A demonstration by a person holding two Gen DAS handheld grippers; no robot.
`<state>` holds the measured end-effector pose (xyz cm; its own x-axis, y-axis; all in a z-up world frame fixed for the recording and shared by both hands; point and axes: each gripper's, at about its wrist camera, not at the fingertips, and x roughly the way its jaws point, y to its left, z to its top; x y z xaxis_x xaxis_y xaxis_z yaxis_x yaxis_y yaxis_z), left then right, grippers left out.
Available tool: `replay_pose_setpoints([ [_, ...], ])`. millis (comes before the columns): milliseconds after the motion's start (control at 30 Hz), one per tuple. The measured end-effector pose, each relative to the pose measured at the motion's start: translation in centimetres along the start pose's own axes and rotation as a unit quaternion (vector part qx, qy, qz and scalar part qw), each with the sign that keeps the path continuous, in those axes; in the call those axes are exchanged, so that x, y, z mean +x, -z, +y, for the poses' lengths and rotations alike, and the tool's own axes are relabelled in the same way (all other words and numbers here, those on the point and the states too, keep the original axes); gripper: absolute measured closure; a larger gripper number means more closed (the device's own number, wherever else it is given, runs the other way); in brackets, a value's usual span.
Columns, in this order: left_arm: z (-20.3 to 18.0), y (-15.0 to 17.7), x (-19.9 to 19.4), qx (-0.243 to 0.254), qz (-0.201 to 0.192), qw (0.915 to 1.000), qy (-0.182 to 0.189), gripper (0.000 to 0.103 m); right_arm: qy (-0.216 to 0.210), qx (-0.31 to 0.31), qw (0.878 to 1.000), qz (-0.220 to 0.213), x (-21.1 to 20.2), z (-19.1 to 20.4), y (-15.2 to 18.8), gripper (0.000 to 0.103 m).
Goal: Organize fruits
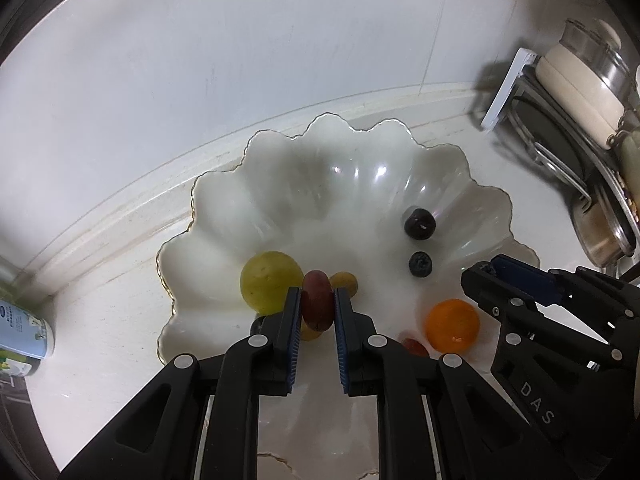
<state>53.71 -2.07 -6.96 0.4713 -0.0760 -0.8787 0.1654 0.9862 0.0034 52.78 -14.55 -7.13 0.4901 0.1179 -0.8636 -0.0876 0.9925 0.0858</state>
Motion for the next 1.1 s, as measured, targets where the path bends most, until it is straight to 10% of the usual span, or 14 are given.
replay_pose_setpoints([
  [100,0.0,0.0,-0.2,0.005,-0.005,0.9999,-0.011,0.054,0.005,0.004,1.0,0.001,0.0,0.0,0.1,0.07],
  [600,1.9,2.6,-5.1,0.011,-0.078,0.9958,-0.047,0.038,0.019,0.028,0.999,-0.043,-3.7,0.6,2.7,0.056],
  [1100,1.8,10.1,-16.1,0.029,-0.236,0.9696,-0.059,0.013,0.062,0.047,0.982,-0.173,-14.2,2.8,9.9,0.034],
])
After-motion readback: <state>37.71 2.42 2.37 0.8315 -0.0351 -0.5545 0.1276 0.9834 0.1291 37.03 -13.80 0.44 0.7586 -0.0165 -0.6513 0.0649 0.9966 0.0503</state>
